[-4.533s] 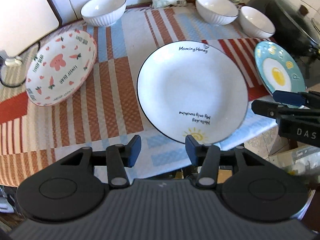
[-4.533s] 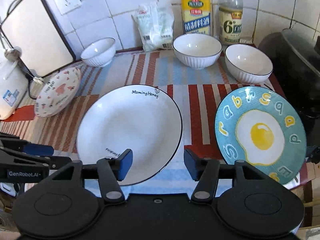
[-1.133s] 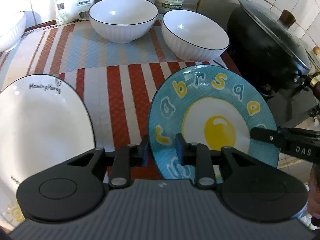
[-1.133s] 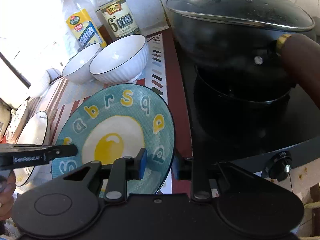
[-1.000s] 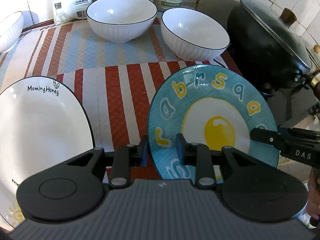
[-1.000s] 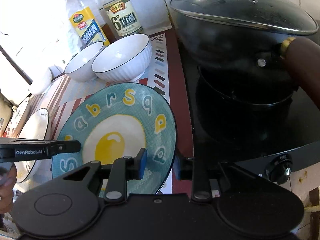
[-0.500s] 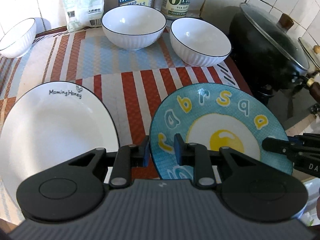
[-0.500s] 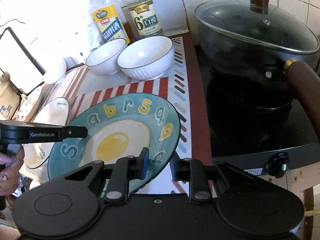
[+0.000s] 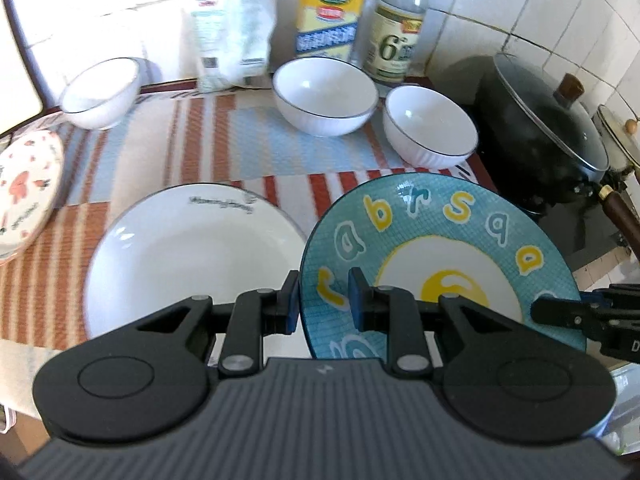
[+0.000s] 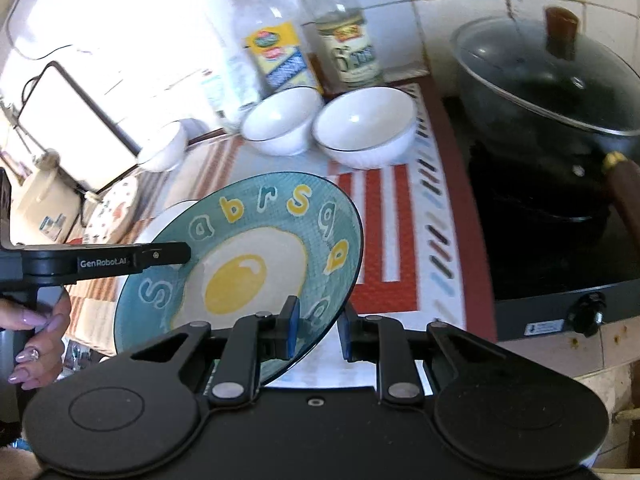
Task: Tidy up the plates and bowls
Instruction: 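Lower the egg plate onto the white plate with the right gripper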
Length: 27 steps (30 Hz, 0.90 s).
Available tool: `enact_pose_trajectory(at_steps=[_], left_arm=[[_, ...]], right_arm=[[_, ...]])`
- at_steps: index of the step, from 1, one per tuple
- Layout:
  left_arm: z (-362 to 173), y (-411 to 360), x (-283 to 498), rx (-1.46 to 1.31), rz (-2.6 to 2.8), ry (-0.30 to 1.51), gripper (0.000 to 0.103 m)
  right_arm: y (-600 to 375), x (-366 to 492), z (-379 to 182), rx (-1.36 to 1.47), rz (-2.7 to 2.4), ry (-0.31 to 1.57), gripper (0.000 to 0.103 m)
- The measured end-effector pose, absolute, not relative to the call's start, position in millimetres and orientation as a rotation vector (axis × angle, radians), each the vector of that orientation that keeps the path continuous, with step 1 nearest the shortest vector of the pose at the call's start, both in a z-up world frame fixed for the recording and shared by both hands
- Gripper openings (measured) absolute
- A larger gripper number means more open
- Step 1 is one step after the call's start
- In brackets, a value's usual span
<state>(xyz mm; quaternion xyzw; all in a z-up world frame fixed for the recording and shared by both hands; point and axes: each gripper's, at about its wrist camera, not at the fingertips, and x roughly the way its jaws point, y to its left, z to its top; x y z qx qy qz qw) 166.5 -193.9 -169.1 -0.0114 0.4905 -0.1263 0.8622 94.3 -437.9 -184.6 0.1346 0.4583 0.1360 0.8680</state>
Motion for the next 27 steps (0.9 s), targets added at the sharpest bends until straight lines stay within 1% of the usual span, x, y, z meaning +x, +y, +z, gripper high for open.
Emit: enact_pose_trajectory(at_steps=[7,12,21,27], left_arm=[[-150.3,-140.7,160.3,-0.012,-0.232,1.052,0.023],[-147.9,-99.6,157.4,0.014,-0.211,1.059,0.023],[-182.6,-37.2,162.1,-0.009,-0.198,1.142,0.023],[-206.2,-13.0,173.7,-0.012,-0.219,1.179,0.023]], right_arm=[[-397.6,95.6,-168.7,0.314,0.336,0.944,0.024],[-357.1,94.9,-173.2,0.345,0.355,0.95,0.024],[-300.1,102.8,-204.4,0.409,0.352,1.012,0.024],[-272.2,111.5,-225.2,0.413,0.314,1.036,0.024]])
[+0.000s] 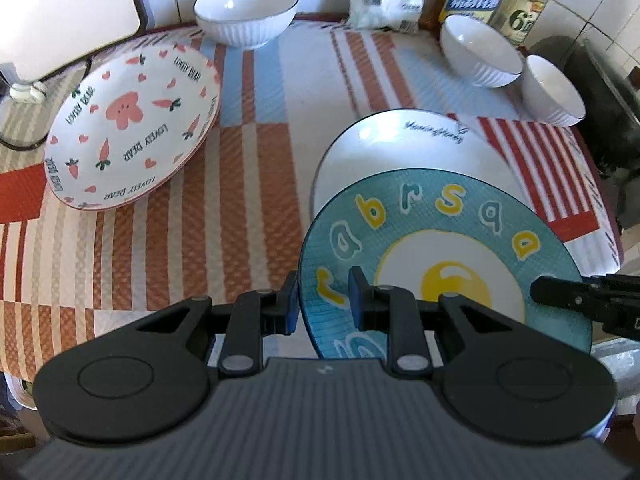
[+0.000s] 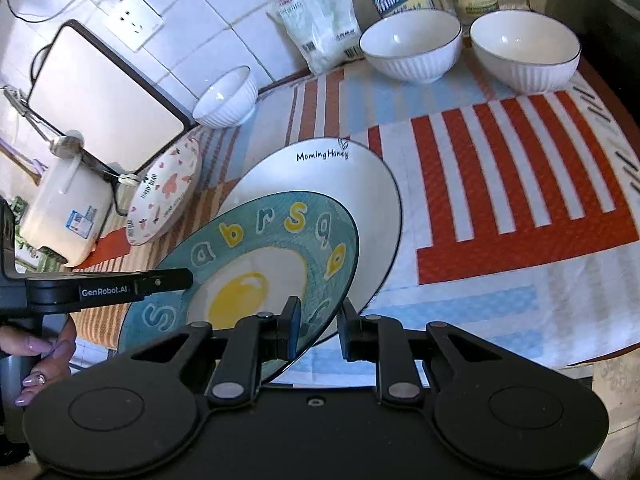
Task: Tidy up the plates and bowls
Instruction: 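Lower the egg plate onto the white plate with the right gripper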
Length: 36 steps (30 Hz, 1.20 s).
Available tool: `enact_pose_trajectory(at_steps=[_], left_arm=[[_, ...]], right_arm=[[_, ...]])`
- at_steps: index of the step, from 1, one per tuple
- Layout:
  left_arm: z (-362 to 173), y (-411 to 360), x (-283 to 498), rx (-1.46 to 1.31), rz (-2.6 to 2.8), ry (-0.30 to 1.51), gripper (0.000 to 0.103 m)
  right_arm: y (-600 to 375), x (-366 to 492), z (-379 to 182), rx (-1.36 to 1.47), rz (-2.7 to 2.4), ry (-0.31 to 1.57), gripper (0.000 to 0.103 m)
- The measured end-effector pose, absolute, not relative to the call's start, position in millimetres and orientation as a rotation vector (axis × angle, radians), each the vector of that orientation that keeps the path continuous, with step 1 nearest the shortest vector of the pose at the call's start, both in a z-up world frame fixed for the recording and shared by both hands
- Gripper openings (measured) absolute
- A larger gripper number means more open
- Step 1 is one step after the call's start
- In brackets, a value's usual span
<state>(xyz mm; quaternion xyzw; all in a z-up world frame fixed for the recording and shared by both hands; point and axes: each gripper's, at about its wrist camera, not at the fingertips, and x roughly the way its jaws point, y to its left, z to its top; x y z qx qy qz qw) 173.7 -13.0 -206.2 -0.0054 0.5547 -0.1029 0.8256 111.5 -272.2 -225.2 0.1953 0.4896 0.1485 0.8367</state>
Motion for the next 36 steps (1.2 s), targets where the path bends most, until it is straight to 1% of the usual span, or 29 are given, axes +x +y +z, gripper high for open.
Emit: enact_pose_trajectory(at_steps=[8,11,21,28,33,36], left_arm=[[-216.6,-5.4,189.2,0.0,-0.294,1.182,0.022],[-216.9,-9.3,191.3,0.033,-0.312,1.179,0.023],[-220.6,-4.5,204.7,-0.043,-0.323,1.281,0.022],[-224.4,-10.0,211.4,-0.045,-0.313,1.325,0.023],[-225.5,-22.5,223.6,-0.001,-0.279,1.367,0.023],[-227.5,-27.3,231.1,0.005,-0.253,1.376,0.023]], right_arm=[[-262.5,116.6,-236.3,0.435,0.245,1.025,0.024],[-257.8,117.5,-238.7,0.401,0.214,1.028,0.024],[-250.0,127.1,-232.9,0.314,0.175,1.022,0.025],[-251.9,131.3,-235.4,0.289,0.159,1.02,0.026],[-252.5,141.7,-238.2,0.255,0.154,1.001,0.028],[-250.3,150.3,-239.2,0.221,0.152,0.991,0.033]])
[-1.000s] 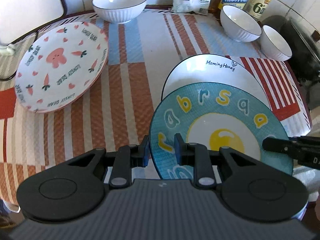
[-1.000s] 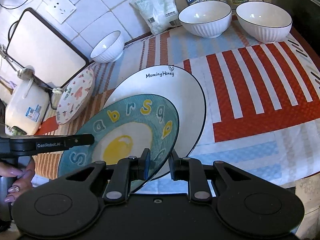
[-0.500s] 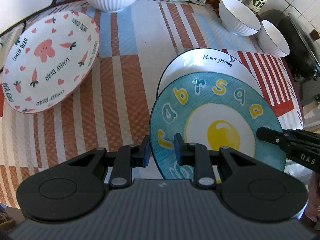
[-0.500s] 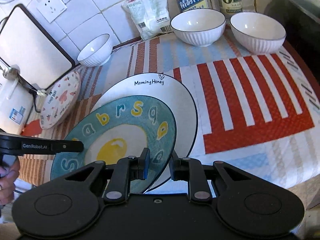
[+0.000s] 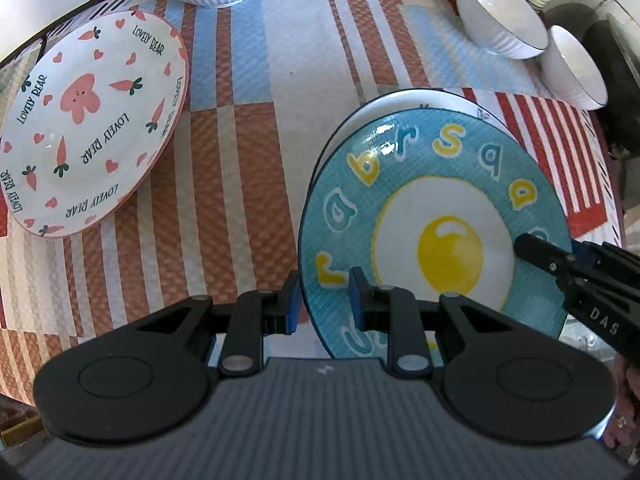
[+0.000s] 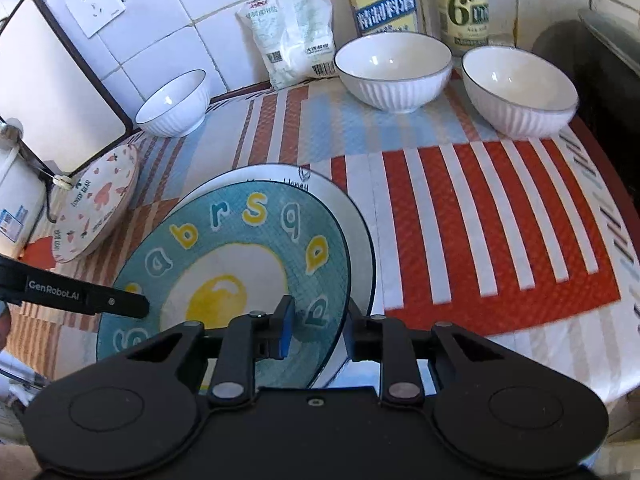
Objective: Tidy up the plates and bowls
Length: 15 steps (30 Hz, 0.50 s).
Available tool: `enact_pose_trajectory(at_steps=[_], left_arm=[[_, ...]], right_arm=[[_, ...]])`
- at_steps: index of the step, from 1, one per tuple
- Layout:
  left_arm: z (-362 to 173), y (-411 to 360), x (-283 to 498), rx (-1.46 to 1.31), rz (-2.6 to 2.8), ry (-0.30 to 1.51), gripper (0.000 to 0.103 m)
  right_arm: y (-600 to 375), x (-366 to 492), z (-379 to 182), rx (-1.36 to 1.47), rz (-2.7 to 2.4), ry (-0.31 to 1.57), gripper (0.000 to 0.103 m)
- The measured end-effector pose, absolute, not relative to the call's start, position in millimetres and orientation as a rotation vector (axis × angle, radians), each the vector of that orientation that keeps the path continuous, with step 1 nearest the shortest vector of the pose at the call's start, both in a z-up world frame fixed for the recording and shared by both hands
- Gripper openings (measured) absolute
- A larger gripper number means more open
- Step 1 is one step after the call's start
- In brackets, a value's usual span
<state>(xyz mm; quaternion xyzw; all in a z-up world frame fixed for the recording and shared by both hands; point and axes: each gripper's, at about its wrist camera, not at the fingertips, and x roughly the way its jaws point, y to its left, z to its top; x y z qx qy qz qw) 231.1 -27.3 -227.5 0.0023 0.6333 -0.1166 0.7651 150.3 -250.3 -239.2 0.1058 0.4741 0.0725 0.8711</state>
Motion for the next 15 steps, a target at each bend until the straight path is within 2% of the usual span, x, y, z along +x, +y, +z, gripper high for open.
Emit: enact_pose_trajectory(at_steps=[2,10,15], left_arm=[[-227.2,-31.3,233.6,0.03,-0.246,1.37,0.023],[-230.2,-36.1,234.4,0.041,-0.229,1.375,0.023],[-231.5,-36.9,232.4,0.046,-0.227,1.361,0.023]], right_arm=[[-245.2,155.8,-238.7,0.189,0.146,0.986,0.037],[-239.9,168.0,-233.1,0.129,0.127,0.987,0.039],[-231.7,163.6,-230.2,0.081,0.114,0.989,0.045]])
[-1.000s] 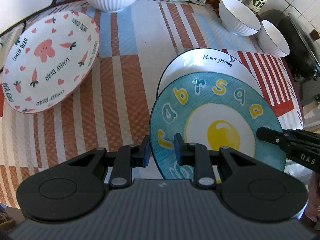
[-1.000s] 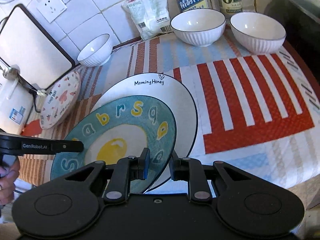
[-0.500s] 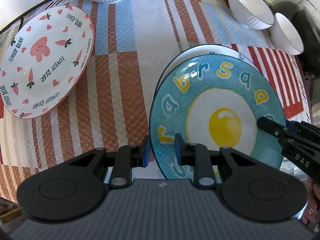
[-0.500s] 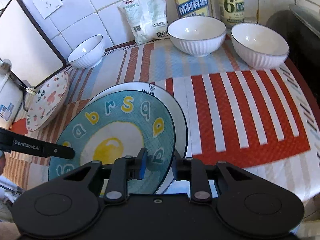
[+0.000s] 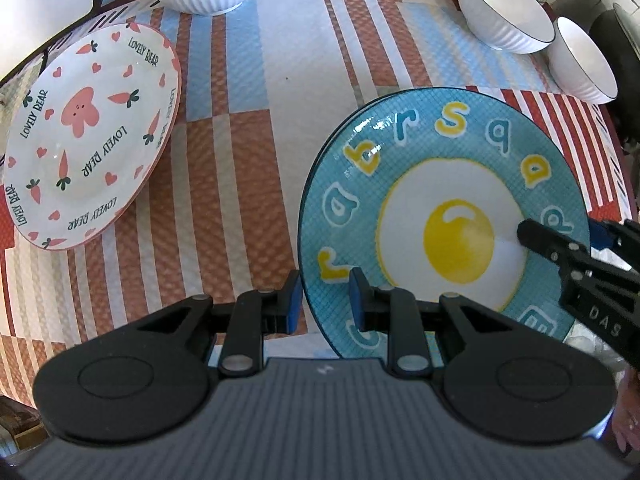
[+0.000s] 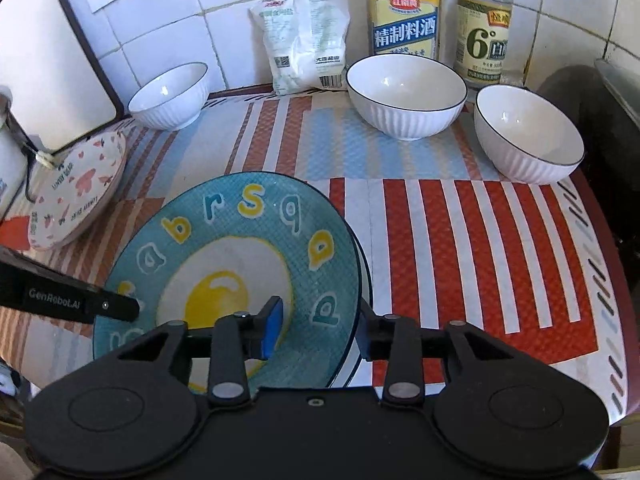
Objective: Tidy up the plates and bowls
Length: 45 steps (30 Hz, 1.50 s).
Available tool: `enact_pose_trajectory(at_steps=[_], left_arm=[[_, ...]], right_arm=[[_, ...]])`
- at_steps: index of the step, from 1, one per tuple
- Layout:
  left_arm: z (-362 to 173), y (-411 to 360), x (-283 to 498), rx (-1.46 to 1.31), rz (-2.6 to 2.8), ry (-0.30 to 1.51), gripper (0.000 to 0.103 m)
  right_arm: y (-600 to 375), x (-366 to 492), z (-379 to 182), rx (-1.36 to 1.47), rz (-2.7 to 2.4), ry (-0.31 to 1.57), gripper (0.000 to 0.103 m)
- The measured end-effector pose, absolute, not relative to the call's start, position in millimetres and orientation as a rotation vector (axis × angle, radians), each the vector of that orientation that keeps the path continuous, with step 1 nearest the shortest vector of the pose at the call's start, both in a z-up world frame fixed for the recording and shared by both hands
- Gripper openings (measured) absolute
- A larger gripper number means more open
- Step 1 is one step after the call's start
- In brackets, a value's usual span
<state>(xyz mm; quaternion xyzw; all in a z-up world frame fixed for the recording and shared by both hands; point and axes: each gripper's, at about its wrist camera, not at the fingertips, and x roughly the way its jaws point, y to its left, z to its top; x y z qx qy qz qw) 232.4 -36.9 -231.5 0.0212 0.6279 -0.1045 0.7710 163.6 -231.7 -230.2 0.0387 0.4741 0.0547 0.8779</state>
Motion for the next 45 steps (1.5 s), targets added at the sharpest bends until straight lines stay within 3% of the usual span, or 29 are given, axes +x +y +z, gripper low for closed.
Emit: enact_pose_trajectory(at_steps=[5,10,14,15,16,17,23,36,45], left_arm=[[-231.4,-37.0,231.1,0.039,-0.224,1.351,0.023],[-227.2,-35.9,227.5,0.039,-0.231,1.343,0.023],[-218.6,-30.7,223.8,0.012,-0.252,1.309,0.023],[-218.4,-30.8,223.0,0.024,-0.255,1.306,0.02],[-218.4,-30.7,222.6,0.035,-0.252,1.305,0.017],[-217.9,-29.5,221.6,0.035,-0.251,1.303,0.014],[-203.7,-12.1,204.0,-0.016,-0.256,1.296,0.015],[-126.1,92.1,166.9,-0.155,-0.181,1.073,0.024],[-111.5,164.0,186.3,-0.246,-0.061,0.905,0.026]], right_arm=[[-223.3,163.3,-229.6,0.043,0.105,0.994,0.053],[-218.8,164.0,-227.7,0.029,0.08,1.003,0.054],[-211.8,153.5,-212.0,-0.005,0.042,0.906,0.057],[-211.9,154.2,-211.5,0.03,0.092,0.917,0.054],[-210.6,156.7,-213.5,0.043,0.126,0.945,0.038],[-207.3,157.6,-214.1,0.022,0.122,0.95,0.036],[-193.3,147.9,-191.0,0.037,0.161,0.897,0.047],[-133.7,154.9,-127.3,0.106,0.461,0.836,0.05],[-83.1,198.7,-113.6,0.071,0.59,0.767,0.054]])
